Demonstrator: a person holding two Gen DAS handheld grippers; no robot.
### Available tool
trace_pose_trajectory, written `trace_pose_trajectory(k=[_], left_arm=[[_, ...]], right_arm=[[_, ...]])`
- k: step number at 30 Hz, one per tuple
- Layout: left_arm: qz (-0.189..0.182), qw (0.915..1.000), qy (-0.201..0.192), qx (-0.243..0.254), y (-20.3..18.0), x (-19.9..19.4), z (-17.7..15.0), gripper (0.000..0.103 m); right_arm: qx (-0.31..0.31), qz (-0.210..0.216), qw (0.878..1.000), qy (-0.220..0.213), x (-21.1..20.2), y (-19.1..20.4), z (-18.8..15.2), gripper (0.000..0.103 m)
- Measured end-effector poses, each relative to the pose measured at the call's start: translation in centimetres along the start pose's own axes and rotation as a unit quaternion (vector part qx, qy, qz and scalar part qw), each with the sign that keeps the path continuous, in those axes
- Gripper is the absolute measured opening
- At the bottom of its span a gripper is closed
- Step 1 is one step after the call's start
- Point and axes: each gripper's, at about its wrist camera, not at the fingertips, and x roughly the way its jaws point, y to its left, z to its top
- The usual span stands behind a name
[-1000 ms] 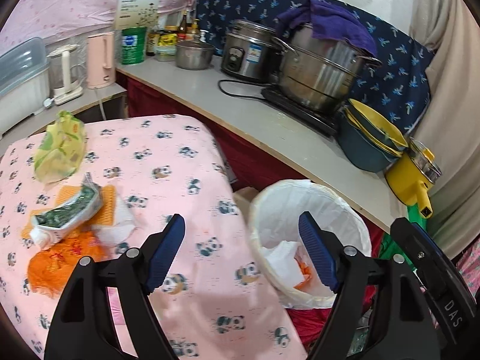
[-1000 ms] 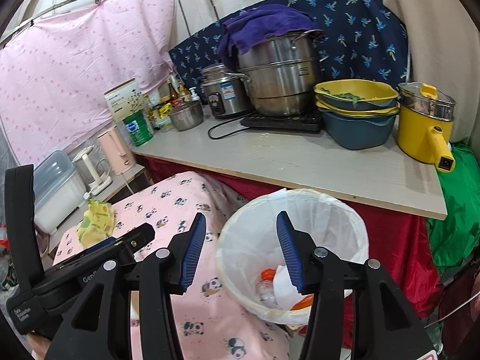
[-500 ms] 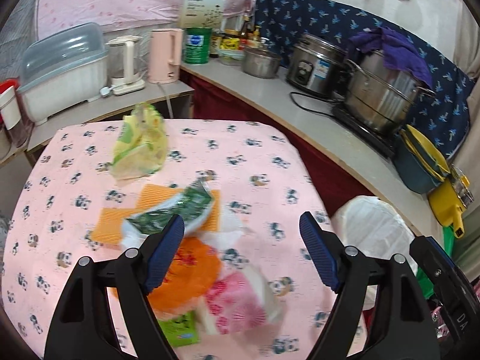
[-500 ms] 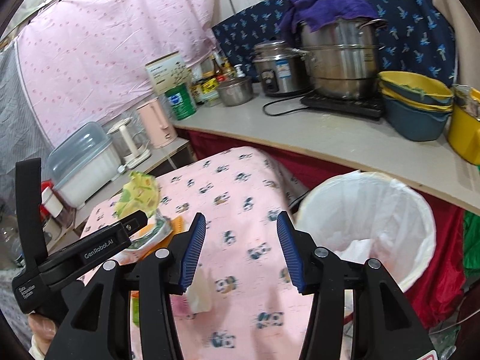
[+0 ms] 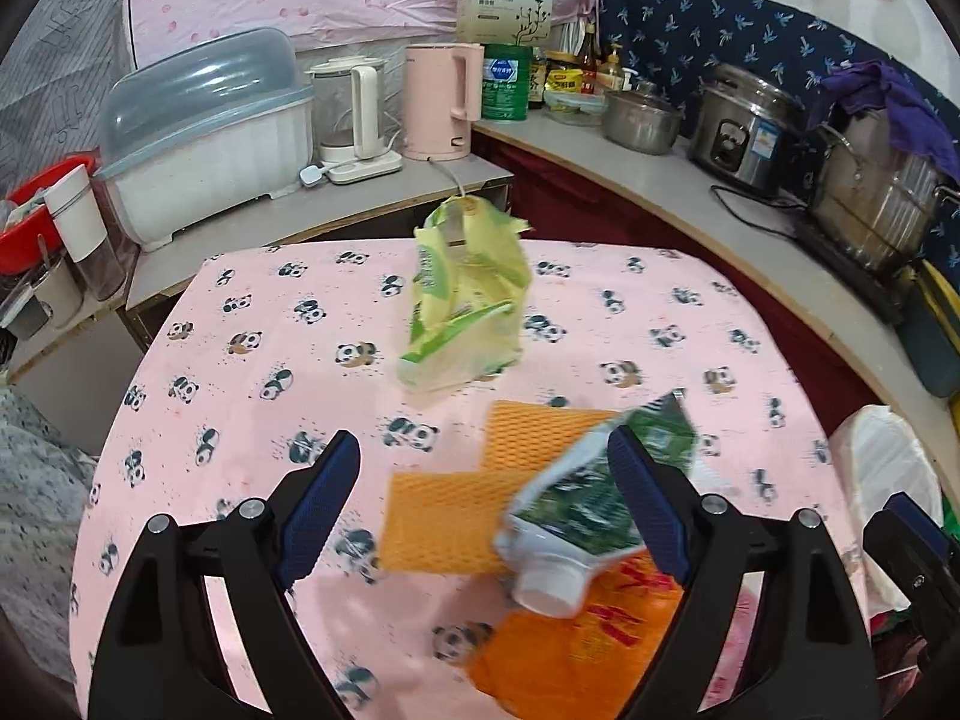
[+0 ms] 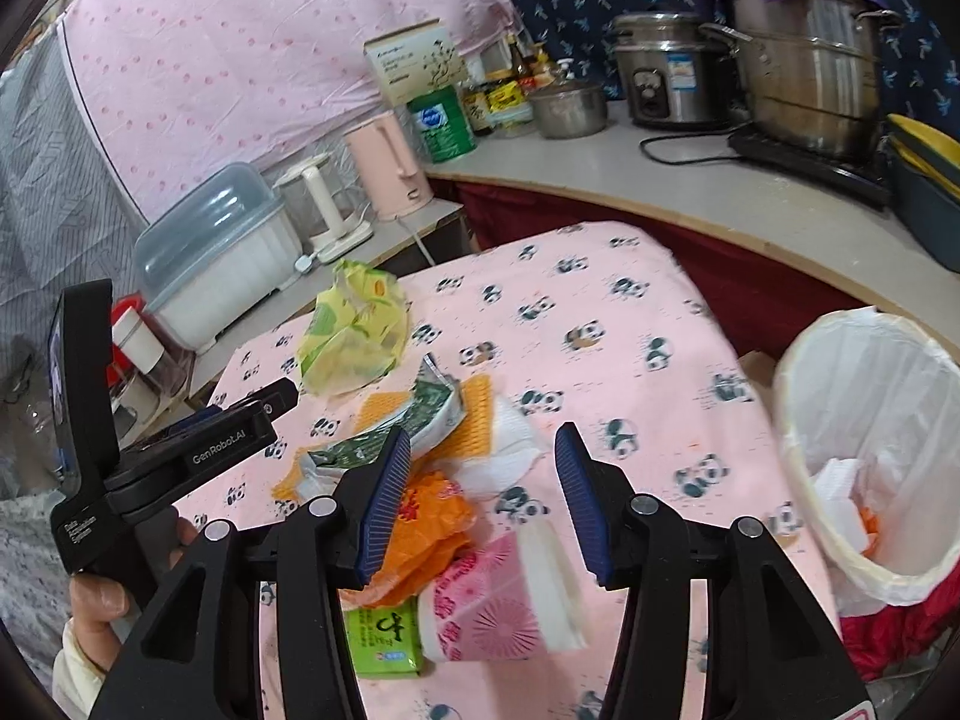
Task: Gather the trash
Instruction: 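Grasp the green packet and silver tube with the right tool while the left grasps the yellow-green snack bag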
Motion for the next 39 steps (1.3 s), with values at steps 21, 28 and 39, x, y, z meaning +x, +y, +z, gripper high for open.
trace_pose_trajectory(k=[21, 28, 39], left_arm=[[-0.032, 0.9977, 0.037, 0.047, 2.0, 10.9, 2.9, 0.033], [-0.045, 0.9975, 0.046, 0.03, 2.2, 10.8, 2.0, 0.016], [-0.059, 0.9972, 0.045, -0.005, 2.7, 6.5, -0.5, 0.013]], right_arm=[[0.061, 0.084, 0.987, 0.126, 12.8, 1.9, -0.1, 0.049], [0.077, 0.101, 0.983, 0.136, 14.1, 2.1, -0.2, 0.049], [0.089, 0.124, 0.982, 0.113, 12.4, 2.2, 0.1, 0.023]])
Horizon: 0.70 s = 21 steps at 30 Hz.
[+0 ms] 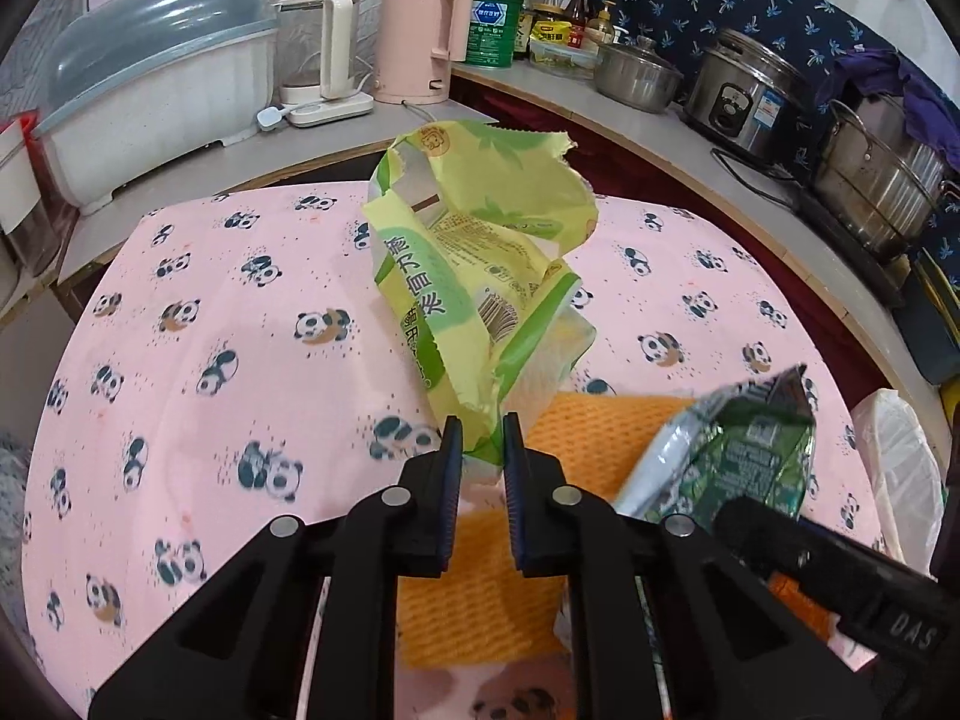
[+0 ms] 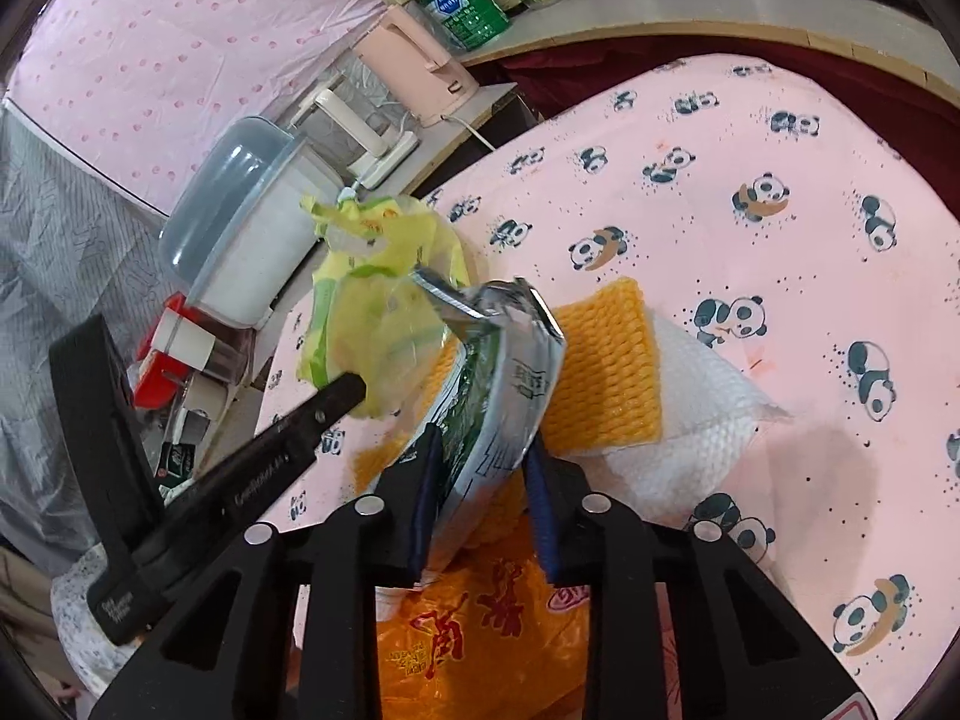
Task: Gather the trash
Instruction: 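Grasp the green packet and silver tube with the right tool while the left grasps the yellow-green snack bag, then carry both items over the trash bin and open the left tool to drop the yellow-green bag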
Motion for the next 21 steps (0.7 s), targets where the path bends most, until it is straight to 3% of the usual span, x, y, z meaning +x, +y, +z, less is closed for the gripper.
trace_pose_trajectory(k=[5, 21], left_arm=[[-0.001, 1.0, -0.009, -0.001, -1.1, -2.6, -1.0, 0.012], [-0.027, 0.9971, -0.061, 0.036, -7.8, -11.5, -1.9, 0.008]], right_arm=[[-0.014, 0.002, 0.999, -0.03, -2.8, 1.0, 0.0, 0.017], [-0.012, -0.007, 0.99, -0.14, -15.6, -0.8, -0.1, 0.017]])
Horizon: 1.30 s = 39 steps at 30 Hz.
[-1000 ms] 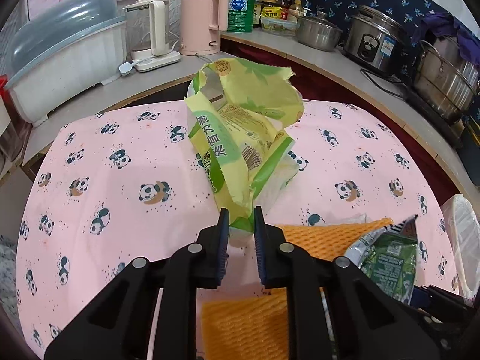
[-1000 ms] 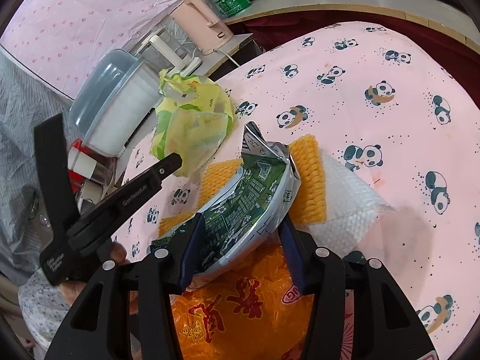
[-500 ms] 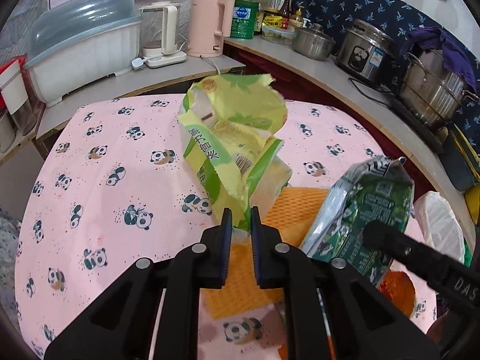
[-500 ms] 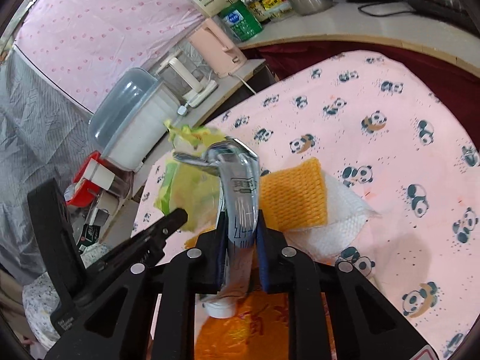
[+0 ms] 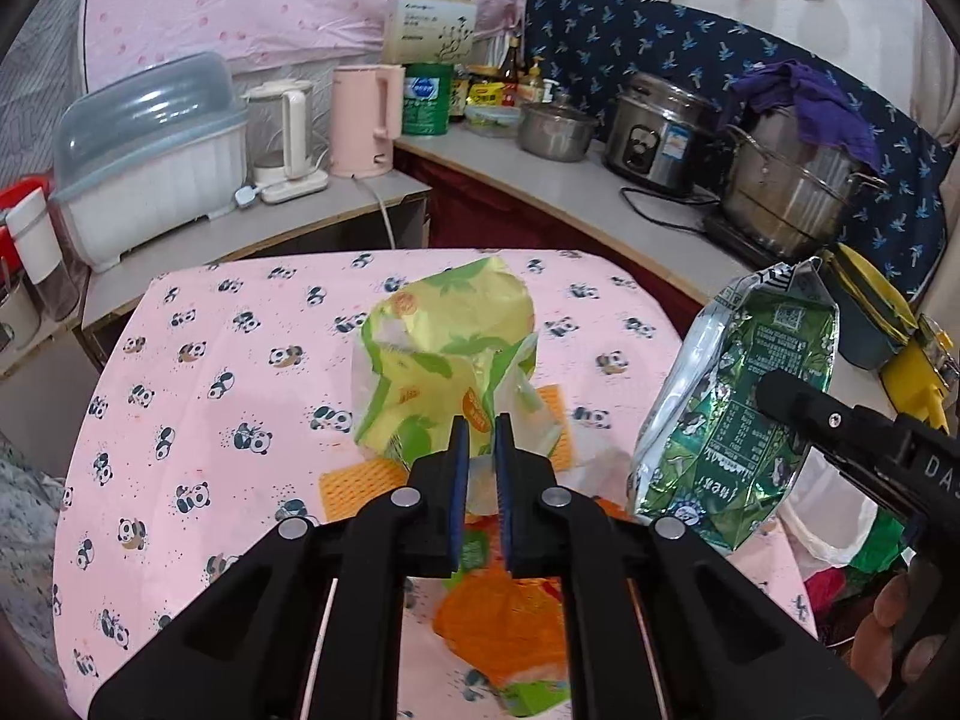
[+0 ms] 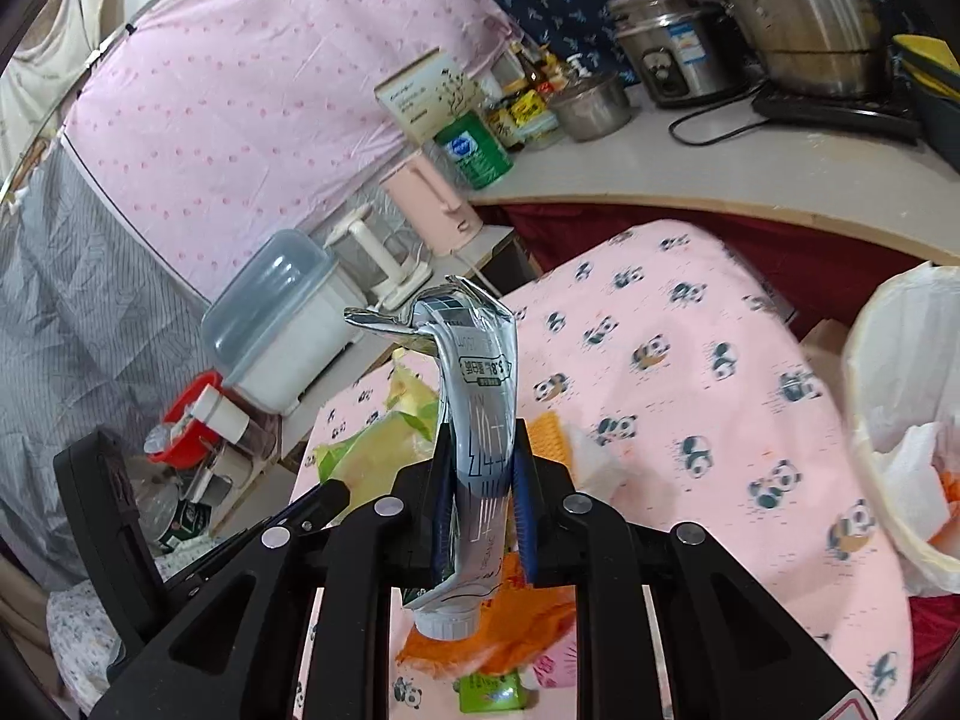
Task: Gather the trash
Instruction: 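Carry both items over the trash bin and open the left tool to drop the yellow-green bag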
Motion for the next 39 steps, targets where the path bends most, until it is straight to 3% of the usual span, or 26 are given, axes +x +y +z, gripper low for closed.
trace_pose_trajectory(k=[11, 21, 29, 39], left_arm=[[-0.036, 0.9986, -0.023, 0.033, -7.6, -3.6, 0.5, 0.007], [-0.098, 0.9922, -0.021, 0.074, -17.0, -4.1, 0.4, 0.007], [-0.158, 0.9822, 0.002, 0.102, -24.1, -2.5, -0.3, 0.007], [-0.204, 0.9725, 0.067, 0.091, -28.0, 2.4, -1.6, 0.011]], right_arm=[[0.026, -0.037, 0.997, -0.066, -8.5, -5.3, 1.4, 0.017], [0.054, -0.095, 0.988, -0.109, -15.0, -12.1, 2.0, 0.017], [0.083, -0.149, 0.977, -0.127, -18.4, -18.0, 1.7, 0.017], [0.111, -0.184, 0.969, -0.119, -18.5, -22.7, 1.2, 0.017]])
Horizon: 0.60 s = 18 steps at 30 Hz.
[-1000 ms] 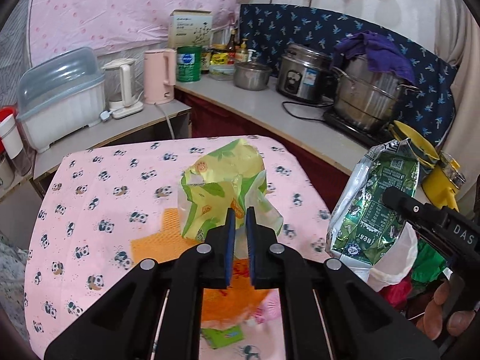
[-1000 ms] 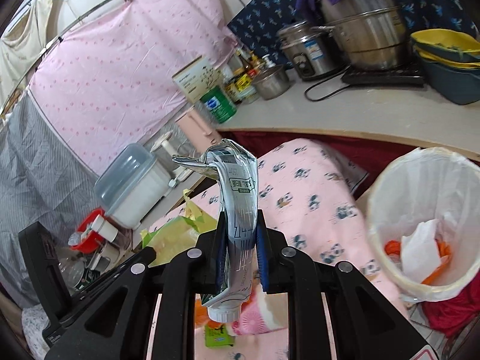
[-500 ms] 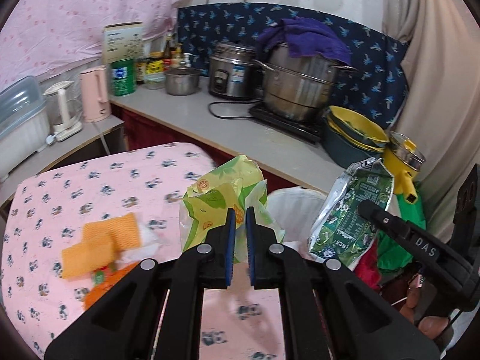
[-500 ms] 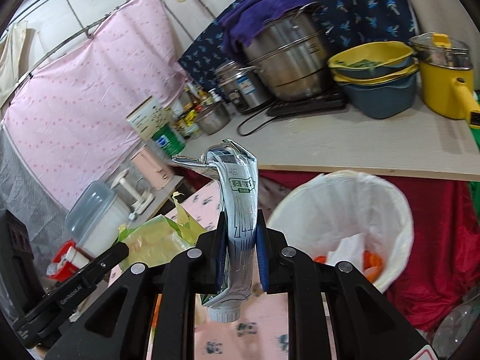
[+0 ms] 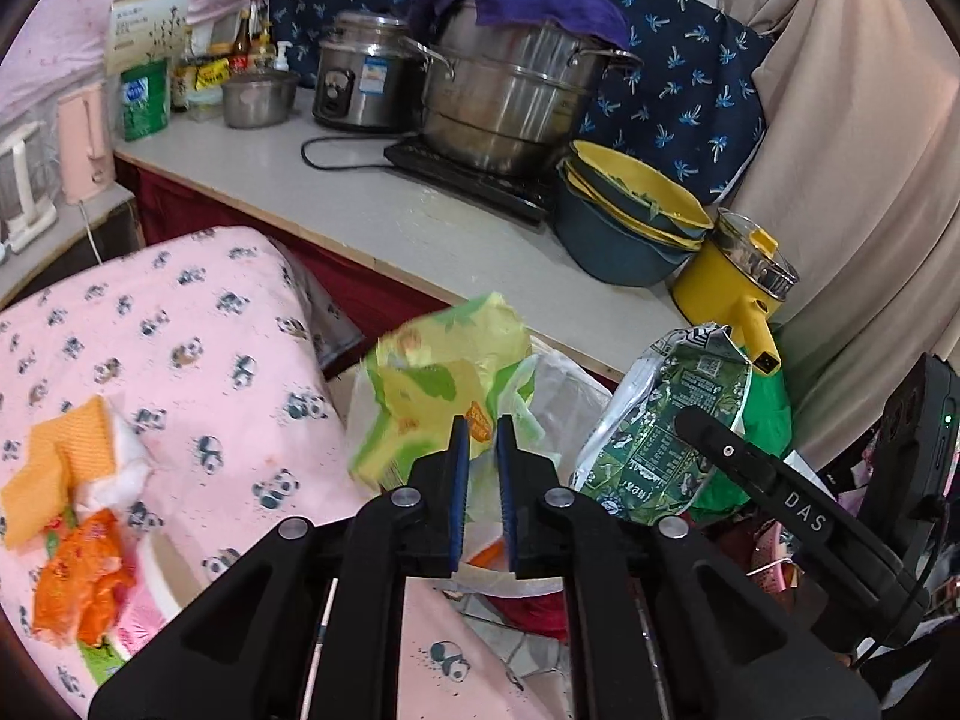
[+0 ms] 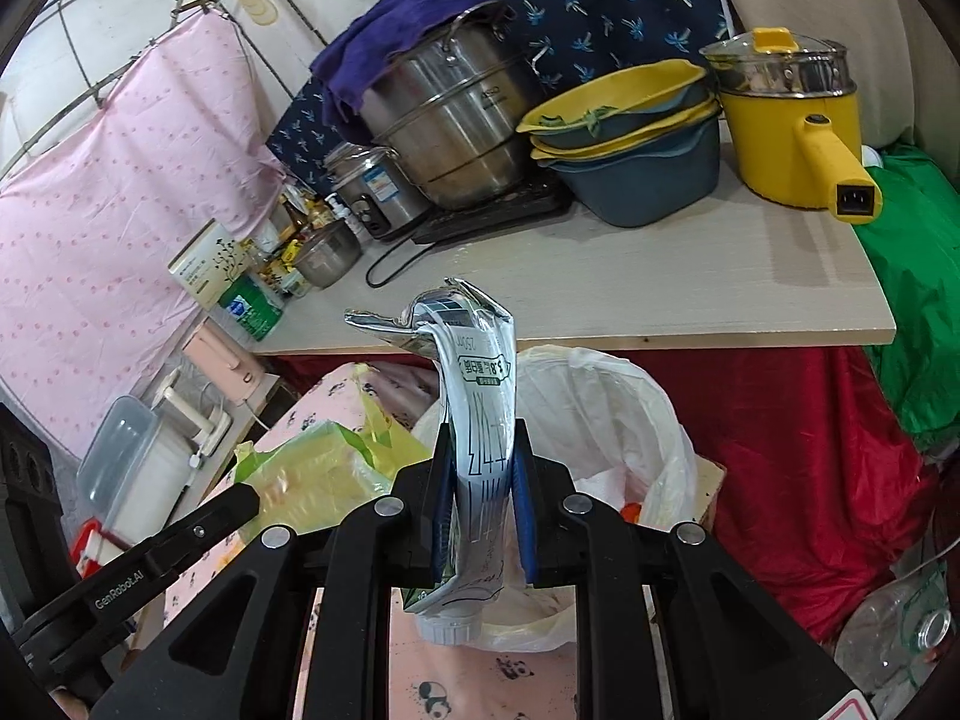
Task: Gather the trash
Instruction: 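Carry both items over the trash bin and open the left tool to drop the yellow-green bag, then lower the silver tube into the bin and open the right tool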
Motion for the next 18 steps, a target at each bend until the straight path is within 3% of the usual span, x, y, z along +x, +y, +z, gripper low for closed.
trace_pose_trajectory(k=[3, 6, 13, 14, 15, 18], left_arm=[[0.0, 1.0, 0.0, -0.005, 0.3, 0.9, -0.1, 0.012], [0.004, 1.0, -0.001, -0.003, 0.6, 1.2, -0.1, 0.026], [0.003, 1.0, 0.005, -0.005, 1.4, 1.4, -0.5, 0.036], [0.006, 1.0, 0.004, -0.006, 1.5, 1.4, -0.6, 0.045], [0.01, 0.9999, 0.001, -0.008, 1.7, 1.3, -0.6, 0.061], [0.019, 0.9996, -0.011, -0.018, 2.4, 0.7, -0.7, 0.069]], right_arm=[[0.004, -0.002, 1.0, 0.007, 0.8, -0.5, -0.1, 0.017], [0.003, -0.005, 1.0, 0.013, 1.5, -0.5, -0.1, 0.017], [0.003, -0.008, 1.0, 0.018, 2.5, 0.0, -0.4, 0.02], [0.003, -0.009, 1.0, 0.018, 2.6, 0.1, -0.4, 0.022], [0.002, -0.011, 1.0, 0.019, 2.7, 0.2, -0.4, 0.024], [-0.003, -0.015, 1.0, 0.02, 3.0, 0.5, -0.5, 0.026]])
